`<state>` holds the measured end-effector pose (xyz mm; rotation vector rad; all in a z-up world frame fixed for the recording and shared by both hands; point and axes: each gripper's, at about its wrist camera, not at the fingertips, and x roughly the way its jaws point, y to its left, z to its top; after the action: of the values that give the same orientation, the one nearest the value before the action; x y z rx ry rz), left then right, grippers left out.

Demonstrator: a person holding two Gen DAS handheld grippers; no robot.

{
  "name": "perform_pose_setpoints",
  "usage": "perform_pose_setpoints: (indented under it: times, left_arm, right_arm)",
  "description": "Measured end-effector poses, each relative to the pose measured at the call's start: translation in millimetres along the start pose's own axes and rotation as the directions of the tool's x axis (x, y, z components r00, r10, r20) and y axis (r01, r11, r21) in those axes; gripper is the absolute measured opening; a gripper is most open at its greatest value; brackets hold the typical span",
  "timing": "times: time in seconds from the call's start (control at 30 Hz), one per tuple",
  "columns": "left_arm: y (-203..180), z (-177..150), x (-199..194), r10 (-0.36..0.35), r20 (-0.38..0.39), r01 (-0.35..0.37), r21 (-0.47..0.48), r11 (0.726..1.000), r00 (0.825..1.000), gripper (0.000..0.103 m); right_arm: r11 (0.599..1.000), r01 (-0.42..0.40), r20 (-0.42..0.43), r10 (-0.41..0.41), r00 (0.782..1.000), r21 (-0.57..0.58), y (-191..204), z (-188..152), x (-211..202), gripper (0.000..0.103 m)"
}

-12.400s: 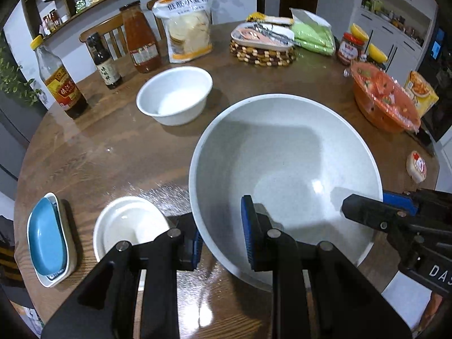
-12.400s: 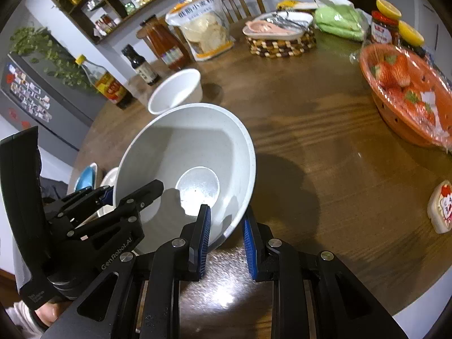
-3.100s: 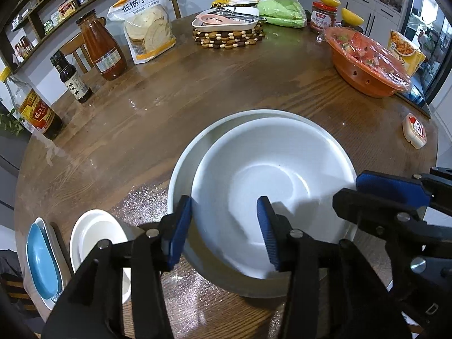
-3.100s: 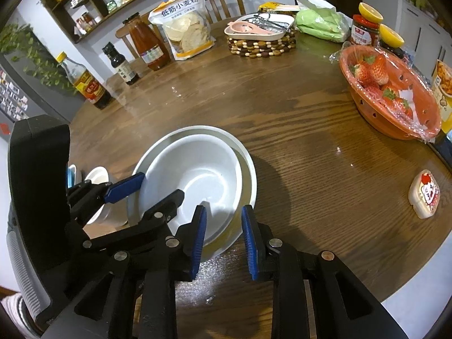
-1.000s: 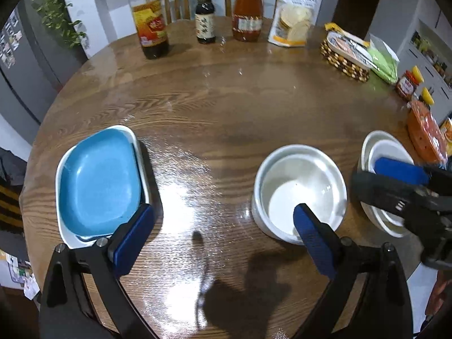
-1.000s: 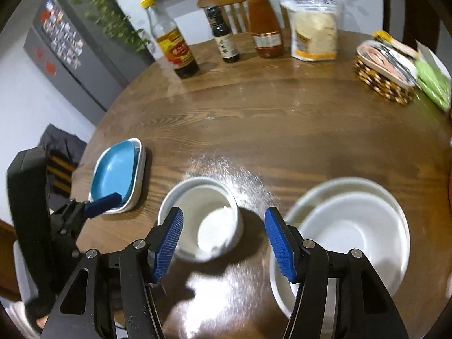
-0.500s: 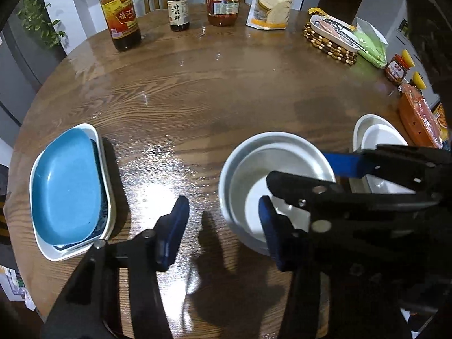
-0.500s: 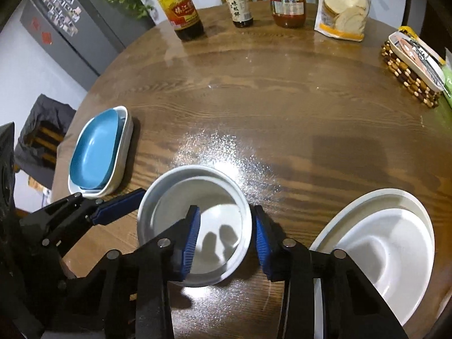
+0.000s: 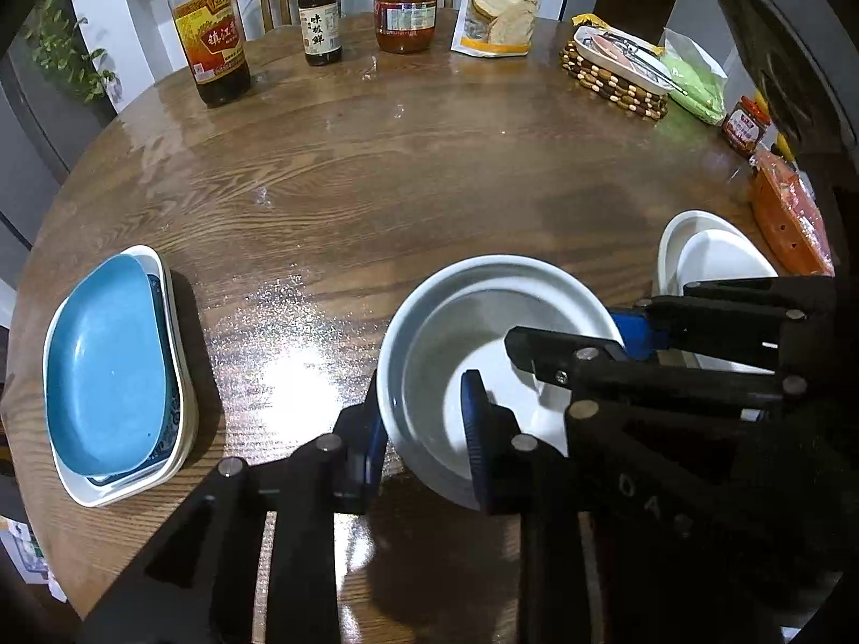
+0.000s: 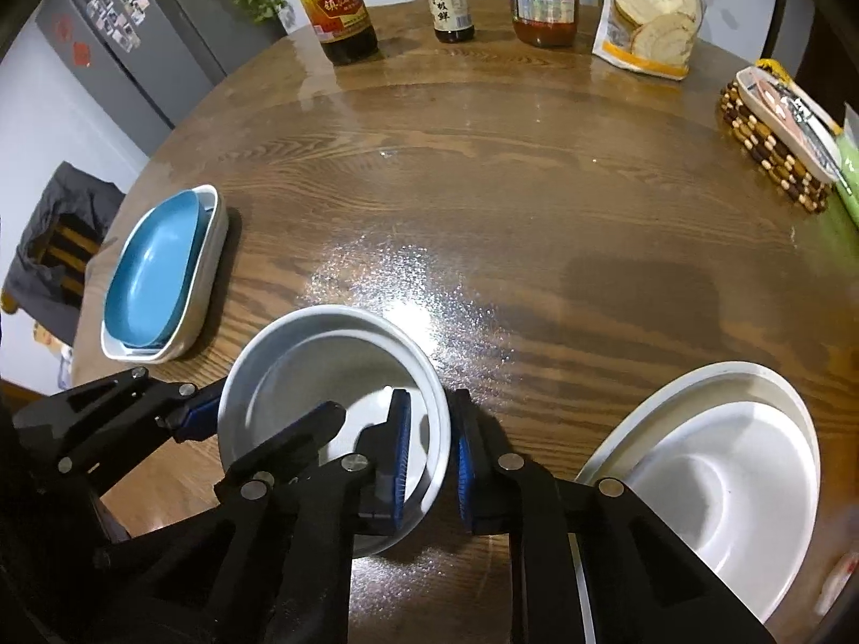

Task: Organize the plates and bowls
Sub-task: 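Lift the small white dish and carry it over the nested bowls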

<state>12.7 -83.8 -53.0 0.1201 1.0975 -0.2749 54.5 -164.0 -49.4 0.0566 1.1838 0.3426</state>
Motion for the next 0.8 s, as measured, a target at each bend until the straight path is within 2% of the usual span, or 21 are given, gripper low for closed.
perform_pose_setpoints:
  times: [0.23,0.57,0.8]
  left_arm:
    - [0.5,-0.1,-2.0,0.001,0.009,-0.001,-0.002,1.000,1.000,0.024]
    - [-2.5,3.2,-24.1,0.049,0.095,-0.051,0.019,0.999,0.994,0.024]
    - [-2.9,3.7,-32.2,0.056,0.124,-0.059,0.023,0.998,0.991,0.024]
  right_arm:
    - [1.000,-0.019,0.021,0.019,1.000,0.021,-1.2,-1.0,-5.9,0.017]
    - [1.000,-0.023,0.092,0.022,0.996,0.016,7.8,2.0,-27.8,0.017]
    - [0.999,-0.027,0.109,0.025,0.994,0.018,10.4,0.5,-33.6,0.017]
